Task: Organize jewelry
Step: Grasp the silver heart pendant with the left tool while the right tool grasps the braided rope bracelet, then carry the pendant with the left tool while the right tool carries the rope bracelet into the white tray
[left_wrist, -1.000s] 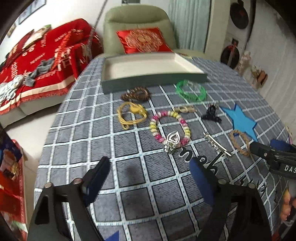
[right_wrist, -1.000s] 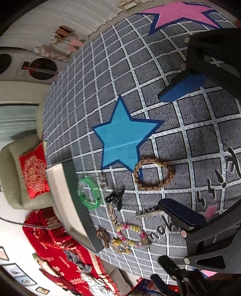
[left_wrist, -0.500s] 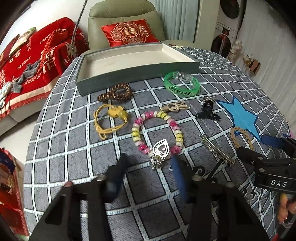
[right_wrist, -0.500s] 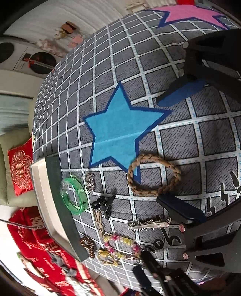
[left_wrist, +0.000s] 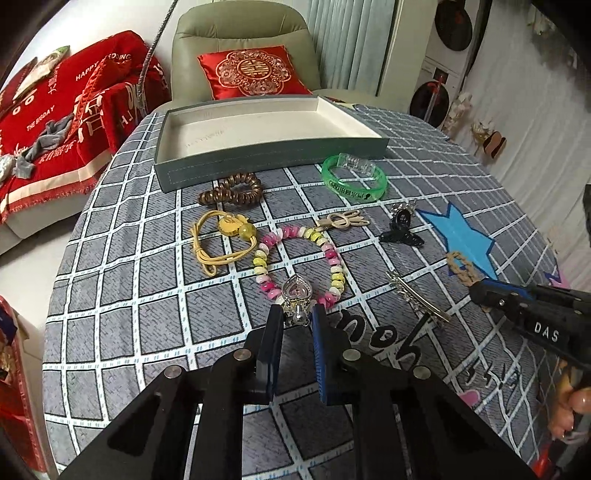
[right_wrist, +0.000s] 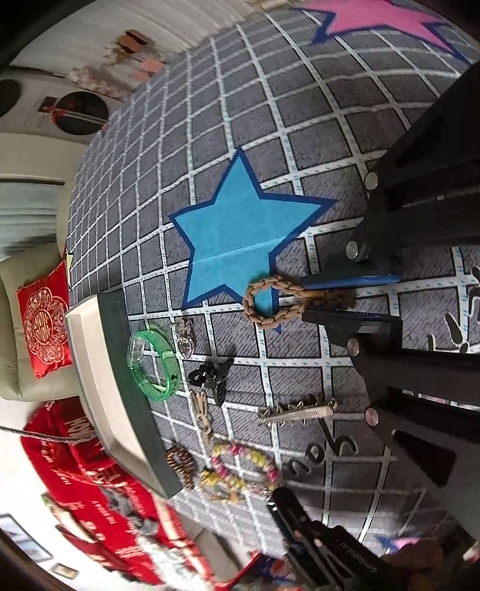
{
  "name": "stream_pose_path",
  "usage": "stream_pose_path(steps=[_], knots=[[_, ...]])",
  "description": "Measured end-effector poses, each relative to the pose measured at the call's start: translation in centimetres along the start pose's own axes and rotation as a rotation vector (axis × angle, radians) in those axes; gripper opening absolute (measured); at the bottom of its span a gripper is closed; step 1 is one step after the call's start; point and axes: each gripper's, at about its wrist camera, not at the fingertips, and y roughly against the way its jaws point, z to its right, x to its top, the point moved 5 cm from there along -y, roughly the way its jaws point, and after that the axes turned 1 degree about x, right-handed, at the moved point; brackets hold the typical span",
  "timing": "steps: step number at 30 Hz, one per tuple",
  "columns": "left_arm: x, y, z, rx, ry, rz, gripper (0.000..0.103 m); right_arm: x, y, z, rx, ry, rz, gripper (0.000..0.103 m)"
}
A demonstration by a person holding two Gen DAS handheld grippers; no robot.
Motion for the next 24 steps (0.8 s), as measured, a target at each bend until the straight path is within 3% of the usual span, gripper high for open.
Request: stream_pose_path(steps=[12,24], knots=[[1.5,2.8,-1.1,-0.034,0.022,0.047,0.031,1.9,2.9,-0.2,0.087,-0.034,0.076,0.011],[7.7,5.1,-2.4,-0.040,0.027,0.135,0.031,7.8,4.8,-2.1,0.175,-0.027,0.120,0.011]])
